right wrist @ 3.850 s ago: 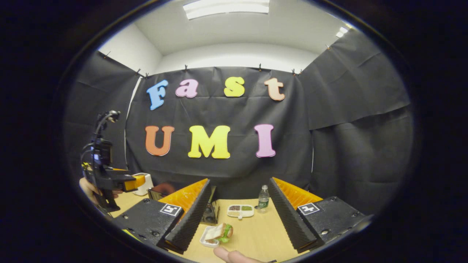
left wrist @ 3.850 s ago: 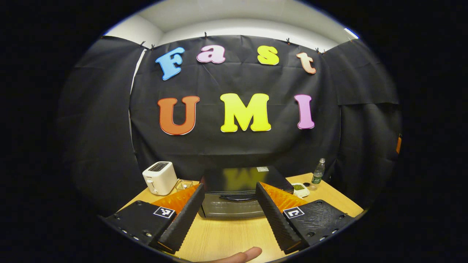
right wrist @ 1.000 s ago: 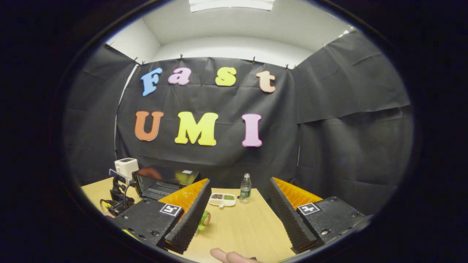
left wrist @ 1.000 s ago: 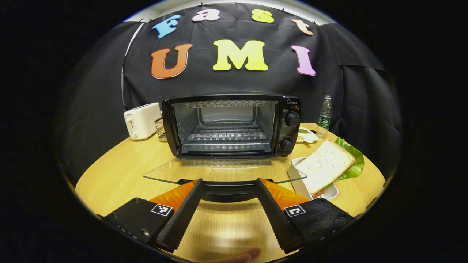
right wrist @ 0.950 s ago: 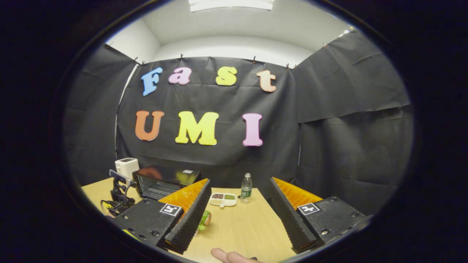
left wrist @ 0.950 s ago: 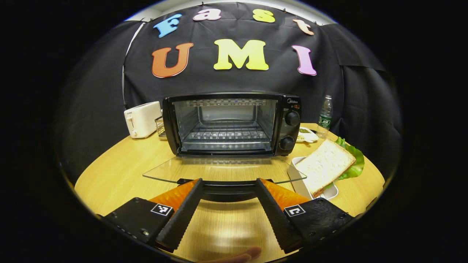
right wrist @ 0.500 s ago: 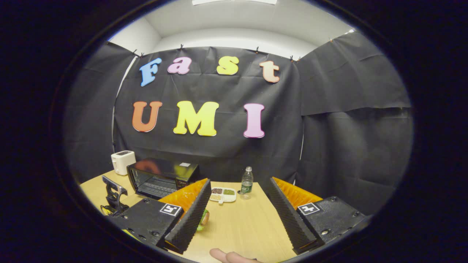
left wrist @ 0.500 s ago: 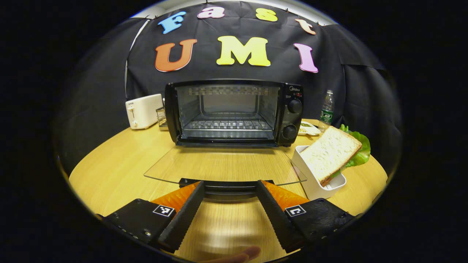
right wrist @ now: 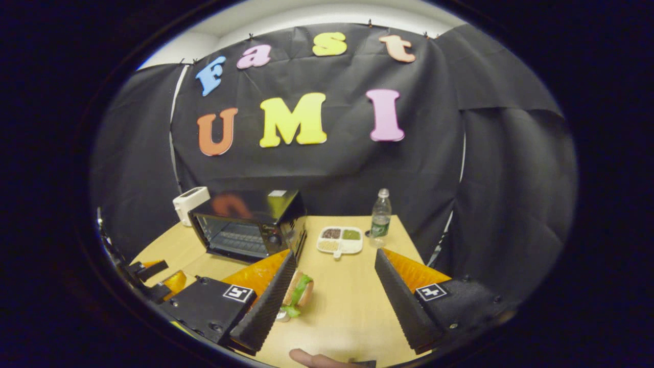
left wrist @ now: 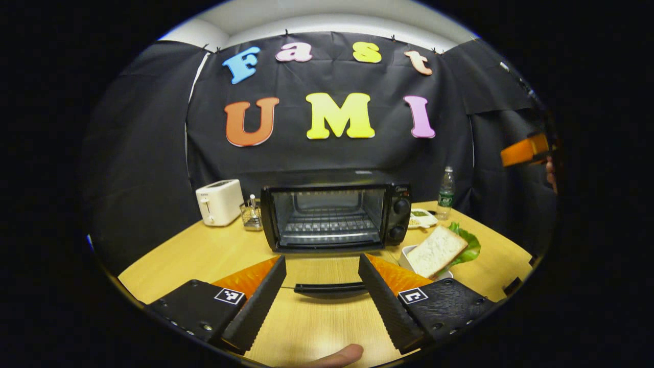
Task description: Open the electric oven with the left hand, put the food in, and close the electric oven.
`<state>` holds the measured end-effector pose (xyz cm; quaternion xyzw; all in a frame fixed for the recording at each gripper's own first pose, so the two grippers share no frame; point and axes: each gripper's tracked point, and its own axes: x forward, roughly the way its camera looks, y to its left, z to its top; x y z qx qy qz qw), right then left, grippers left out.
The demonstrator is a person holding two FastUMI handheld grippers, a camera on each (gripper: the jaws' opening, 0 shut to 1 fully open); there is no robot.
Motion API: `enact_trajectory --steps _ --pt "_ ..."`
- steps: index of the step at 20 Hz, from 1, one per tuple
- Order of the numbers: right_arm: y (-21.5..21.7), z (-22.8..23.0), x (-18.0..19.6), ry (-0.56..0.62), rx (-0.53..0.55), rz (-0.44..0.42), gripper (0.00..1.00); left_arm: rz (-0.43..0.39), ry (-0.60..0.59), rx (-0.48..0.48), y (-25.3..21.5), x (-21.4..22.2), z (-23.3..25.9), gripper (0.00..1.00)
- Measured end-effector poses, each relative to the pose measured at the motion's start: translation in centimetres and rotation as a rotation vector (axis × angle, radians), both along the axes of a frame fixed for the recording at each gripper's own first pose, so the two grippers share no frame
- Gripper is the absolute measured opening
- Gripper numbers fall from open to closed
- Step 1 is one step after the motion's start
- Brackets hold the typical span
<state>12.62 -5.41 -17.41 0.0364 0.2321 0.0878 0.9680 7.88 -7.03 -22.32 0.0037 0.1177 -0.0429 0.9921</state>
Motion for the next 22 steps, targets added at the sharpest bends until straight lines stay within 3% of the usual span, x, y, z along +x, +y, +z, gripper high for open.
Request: enact_trajectory --steps 7,13,19,22 --pt "4.0 -7.9 2.4 0.355 0.197 0.190 0.99 0.067 -0.161 0.008 3.1 -2.5 9.5 0.94" --pt "6.8 -12.2 2.1 0.634 0.350 0.333 0.96 0.102 -0.198 0.013 3.4 -4.2 11.9 0.94" --pt "8.6 -14.6 1.9 0.844 0.440 0.386 0.88 0.148 -0.191 0.020 3.5 -4.0 11.8 0.94" --pt "8.6 -15.5 1.8 0.903 0.474 0.356 0.73 0.152 -0.167 0.027 3.3 -3.9 11.1 0.94"
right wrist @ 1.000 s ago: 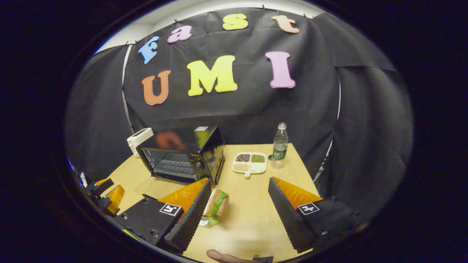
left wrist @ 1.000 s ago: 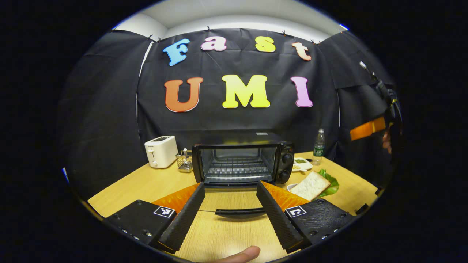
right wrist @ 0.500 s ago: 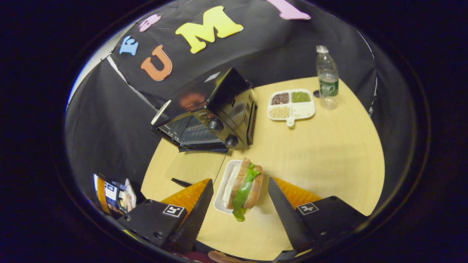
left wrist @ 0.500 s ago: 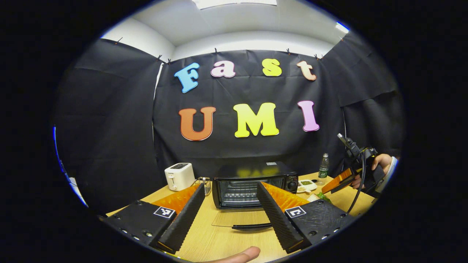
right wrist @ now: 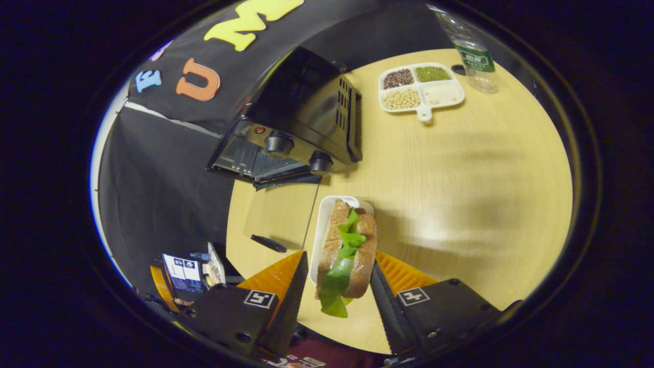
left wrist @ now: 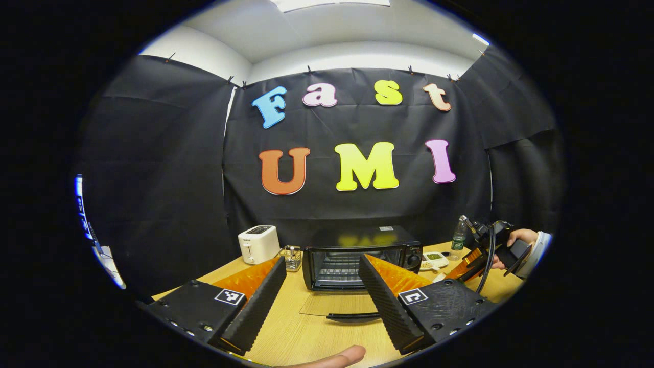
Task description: Open the electric oven with the left hand, put the food in, and close the electric oven.
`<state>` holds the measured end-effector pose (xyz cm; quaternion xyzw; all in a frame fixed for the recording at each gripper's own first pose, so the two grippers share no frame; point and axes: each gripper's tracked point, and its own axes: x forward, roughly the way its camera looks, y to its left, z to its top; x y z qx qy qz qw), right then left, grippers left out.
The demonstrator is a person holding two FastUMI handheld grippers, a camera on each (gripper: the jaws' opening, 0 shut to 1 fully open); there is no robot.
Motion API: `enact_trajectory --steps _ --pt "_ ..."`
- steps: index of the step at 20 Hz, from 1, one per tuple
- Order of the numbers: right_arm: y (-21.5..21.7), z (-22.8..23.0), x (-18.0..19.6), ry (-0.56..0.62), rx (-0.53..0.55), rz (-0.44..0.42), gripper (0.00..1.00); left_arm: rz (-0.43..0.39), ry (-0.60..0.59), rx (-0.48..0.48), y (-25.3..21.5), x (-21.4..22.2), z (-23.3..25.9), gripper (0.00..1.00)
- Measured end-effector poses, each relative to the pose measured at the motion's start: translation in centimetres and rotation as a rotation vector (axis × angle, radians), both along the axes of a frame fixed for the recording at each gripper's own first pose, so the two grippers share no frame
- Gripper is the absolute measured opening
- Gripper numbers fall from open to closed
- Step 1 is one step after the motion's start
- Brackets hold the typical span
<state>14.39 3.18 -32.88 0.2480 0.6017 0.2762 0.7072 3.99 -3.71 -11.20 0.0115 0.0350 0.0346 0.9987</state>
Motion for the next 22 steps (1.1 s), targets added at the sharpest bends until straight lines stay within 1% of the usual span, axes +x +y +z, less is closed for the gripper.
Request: enact_trajectory --steps 1,2,3,4,5,6,7,8,9,10,12,14,17,19,21,22 --pt "-0.2 -0.1 0.0 0.004 0.007 -0.011 0.67 0.002 -0.001 0.004 0.1 0.0 0.0 0.94" --pt "-0.5 0.1 0.2 0.000 0.013 -0.032 0.52 -0.001 -0.006 0.003 0.1 -0.1 0.1 0.94" --pt "-0.4 -0.3 -0.1 -0.002 0.013 -0.038 0.42 -0.007 -0.008 -0.002 0.1 -0.3 0.0 0.94" --pt "-0.3 -0.1 -0.2 -0.005 0.016 -0.052 0.45 -0.013 -0.011 -0.009 0.2 -0.5 0.0 0.94" --pt "-0.6 0.6 -0.8 -0.010 0.018 -0.071 0.43 -0.018 -0.013 -0.018 0.4 -0.8 0.0 0.94" --pt "-0.8 1.1 -1.3 -0.021 0.018 -0.087 0.33 -0.022 -0.016 -0.030 0.8 -1.1 -0.1 0.94" --pt "-0.9 1.8 -1.7 -0.037 0.021 -0.110 0.42 -0.030 -0.020 -0.044 1.1 -1.3 -0.2 0.94" --pt "-0.9 2.7 -2.2 -0.057 0.025 -0.127 0.42 -0.041 -0.022 -0.062 1.3 -1.6 -0.2 0.94" --pt "-0.9 3.7 -2.7 -0.081 0.033 -0.155 0.33 -0.057 -0.022 -0.082 1.5 -1.9 -0.3 0.94" --pt "-0.7 4.4 -3.1 -0.105 0.042 -0.180 0.42 -0.068 -0.021 -0.095 1.9 -2.2 -0.4 0.94" --pt "0.0 5.8 -4.4 -0.136 0.075 -0.250 0.42 -0.066 -0.022 -0.094 3.4 -2.9 -0.4 0.94" --pt "1.7 7.4 -4.9 -0.183 0.153 -0.328 0.41 -0.070 -0.025 -0.097 4.4 -3.4 -0.5 0.94" --pt "5.3 8.3 -5.1 -0.232 0.243 -0.428 0.41 -0.070 -0.028 -0.111 6.0 -3.9 -0.7 0.93" --pt "8.0 8.9 -4.4 -0.290 0.312 -0.491 0.41 -0.084 -0.027 -0.119 6.4 -4.1 -1.0 0.93" --pt "10.6 9.3 -3.1 -0.331 0.373 -0.560 0.41 -0.112 -0.011 -0.100 6.7 -4.0 -1.5 0.93" --pt "11.9 9.2 -2.3 -0.334 0.389 -0.589 0.41 -0.110 -0.005 -0.086 7.3 -3.7 -1.7 0.94"
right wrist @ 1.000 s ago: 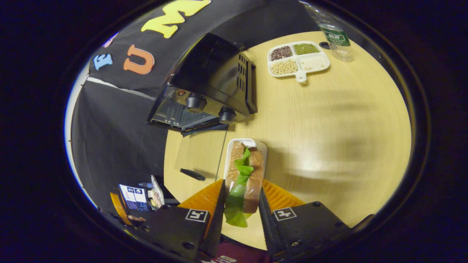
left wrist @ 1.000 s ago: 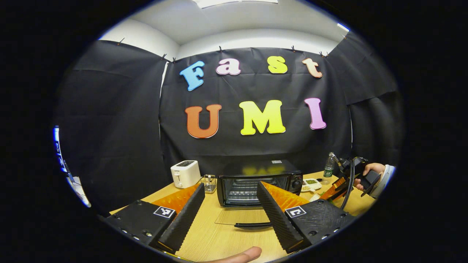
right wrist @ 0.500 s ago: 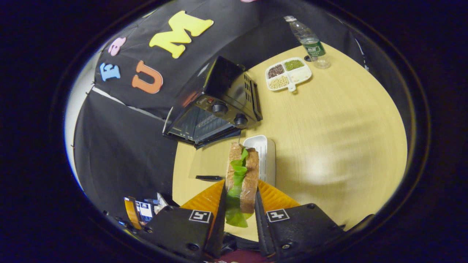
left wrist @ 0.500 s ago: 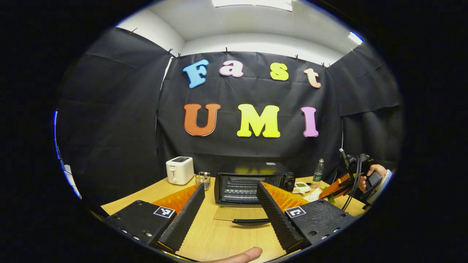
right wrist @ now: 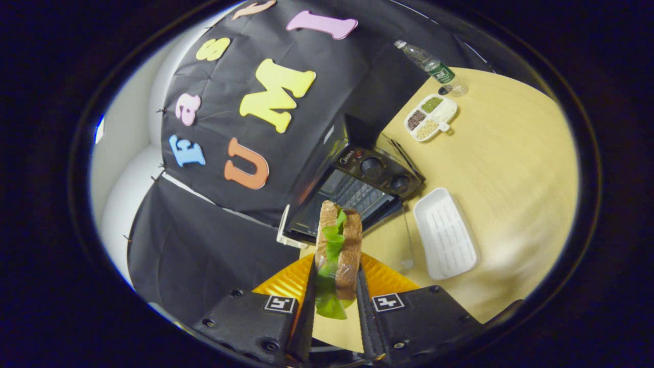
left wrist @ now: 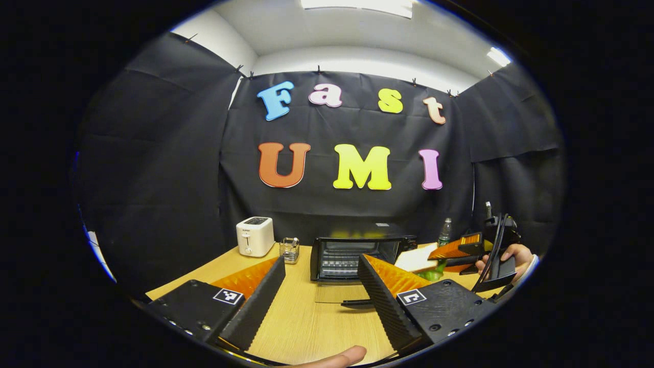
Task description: Open the electric oven with the left hand, put the food in, and close the electric oven.
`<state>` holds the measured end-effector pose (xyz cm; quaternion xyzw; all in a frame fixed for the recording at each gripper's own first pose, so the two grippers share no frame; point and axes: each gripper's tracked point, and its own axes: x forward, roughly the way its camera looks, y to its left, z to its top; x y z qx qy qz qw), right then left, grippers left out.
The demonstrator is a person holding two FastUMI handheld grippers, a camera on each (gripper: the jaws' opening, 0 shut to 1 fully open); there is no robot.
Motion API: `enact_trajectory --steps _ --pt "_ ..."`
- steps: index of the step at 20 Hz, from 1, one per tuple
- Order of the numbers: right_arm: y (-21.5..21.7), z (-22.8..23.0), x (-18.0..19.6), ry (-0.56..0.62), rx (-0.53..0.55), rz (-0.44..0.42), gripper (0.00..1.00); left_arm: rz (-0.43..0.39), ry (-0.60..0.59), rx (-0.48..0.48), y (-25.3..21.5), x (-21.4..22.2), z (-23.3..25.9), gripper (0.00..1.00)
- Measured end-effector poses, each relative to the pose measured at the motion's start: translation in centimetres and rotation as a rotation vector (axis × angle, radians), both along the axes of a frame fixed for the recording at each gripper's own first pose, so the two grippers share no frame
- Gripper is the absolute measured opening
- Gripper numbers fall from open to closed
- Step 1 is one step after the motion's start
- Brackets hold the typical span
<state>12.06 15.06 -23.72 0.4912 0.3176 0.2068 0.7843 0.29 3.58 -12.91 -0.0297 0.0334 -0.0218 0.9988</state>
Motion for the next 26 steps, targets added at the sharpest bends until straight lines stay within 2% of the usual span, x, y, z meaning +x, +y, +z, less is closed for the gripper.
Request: enact_trajectory --steps 4,6,9,11,13,16,17,18,21,24,26 --pt "5.1 -1.6 4.2 0.024 0.111 -0.095 0.41 -0.011 0.015 0.017 1.0 0.6 -0.5 0.94" --pt "6.9 -3.0 7.2 0.034 0.166 -0.183 0.41 -0.018 0.028 0.033 1.5 1.0 -1.3 0.94" --pt "8.6 -4.8 11.6 0.019 0.174 -0.320 0.41 -0.013 0.058 0.076 2.8 1.7 -3.1 0.94" --pt "10.0 -4.5 14.1 -0.029 0.179 -0.365 0.41 0.002 0.086 0.112 4.1 2.2 -4.5 0.94" --pt "11.2 -4.6 16.5 -0.079 0.134 -0.381 0.41 0.038 0.105 0.135 5.7 3.0 -5.5 0.94" --pt "12.8 -6.1 19.1 -0.108 0.046 -0.399 0.41 0.040 0.133 0.071 6.3 3.4 -6.5 0.95" --pt "12.9 -6.6 19.8 -0.115 0.022 -0.410 0.31 0.039 0.140 0.045 6.6 3.7 -6.8 0.95" --pt "12.8 -7.0 20.4 -0.118 0.004 -0.424 0.42 0.039 0.147 0.026 6.8 3.9 -7.1 0.95" --pt "13.0 -8.2 21.6 -0.121 -0.046 -0.424 0.42 0.054 0.180 0.003 7.6 4.2 -8.2 0.95" --pt "13.3 -8.2 21.7 -0.128 -0.094 -0.414 0.48 0.047 0.189 -0.008 7.2 4.0 -8.3 0.94" --pt "13.2 -8.6 21.9 -0.137 -0.169 -0.397 0.52 0.040 0.174 -0.006 7.0 3.9 -8.0 0.94"
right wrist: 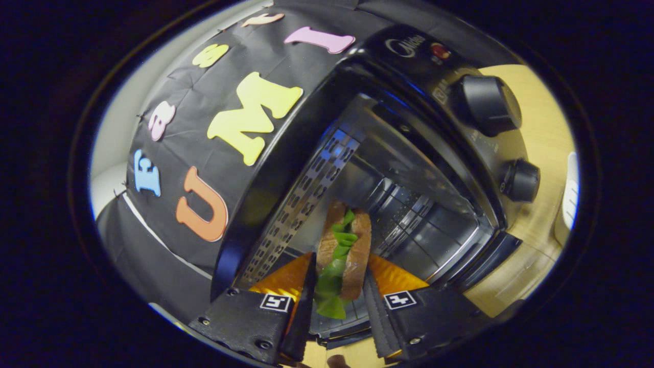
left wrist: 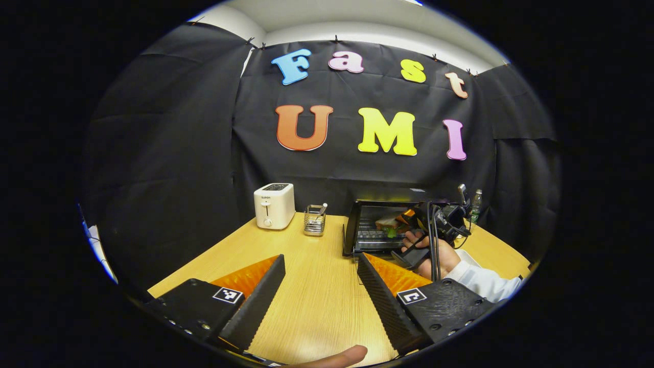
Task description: Open the electric oven with the left hand, put the food in, and close the electric oven.
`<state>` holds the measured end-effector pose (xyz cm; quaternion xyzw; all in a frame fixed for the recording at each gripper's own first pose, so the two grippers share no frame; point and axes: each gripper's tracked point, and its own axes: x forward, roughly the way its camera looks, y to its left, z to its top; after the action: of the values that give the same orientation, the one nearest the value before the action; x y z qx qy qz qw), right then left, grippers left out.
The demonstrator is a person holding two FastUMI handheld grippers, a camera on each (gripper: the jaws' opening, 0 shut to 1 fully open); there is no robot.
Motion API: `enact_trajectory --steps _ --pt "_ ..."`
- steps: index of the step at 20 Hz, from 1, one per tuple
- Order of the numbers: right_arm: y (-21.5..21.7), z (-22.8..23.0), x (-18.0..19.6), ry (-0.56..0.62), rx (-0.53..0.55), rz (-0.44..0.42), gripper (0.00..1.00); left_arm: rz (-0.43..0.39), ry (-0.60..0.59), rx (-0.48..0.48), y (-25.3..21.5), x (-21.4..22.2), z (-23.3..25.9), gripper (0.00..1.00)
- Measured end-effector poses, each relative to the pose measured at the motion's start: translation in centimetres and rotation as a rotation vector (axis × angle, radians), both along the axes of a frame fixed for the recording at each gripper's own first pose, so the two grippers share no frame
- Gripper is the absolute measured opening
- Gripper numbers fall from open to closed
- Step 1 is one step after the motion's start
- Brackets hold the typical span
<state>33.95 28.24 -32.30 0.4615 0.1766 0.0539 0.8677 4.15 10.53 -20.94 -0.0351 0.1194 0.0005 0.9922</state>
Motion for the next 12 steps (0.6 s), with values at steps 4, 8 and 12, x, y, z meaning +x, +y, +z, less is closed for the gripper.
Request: enact_trajectory --steps 4,8,12 --pt "0.6 -1.0 -0.3 0.032 -0.207 0.064 0.76 -0.012 -0.016 0.015 -0.1 0.0 0.1 0.94" --pt "0.4 -1.0 0.0 0.003 -0.493 0.122 0.91 -0.006 0.001 0.020 0.2 0.0 -0.7 0.94" --pt "0.8 -2.3 -0.3 0.073 -0.762 0.223 0.95 -0.001 0.032 0.007 0.3 -0.2 -1.7 0.94"
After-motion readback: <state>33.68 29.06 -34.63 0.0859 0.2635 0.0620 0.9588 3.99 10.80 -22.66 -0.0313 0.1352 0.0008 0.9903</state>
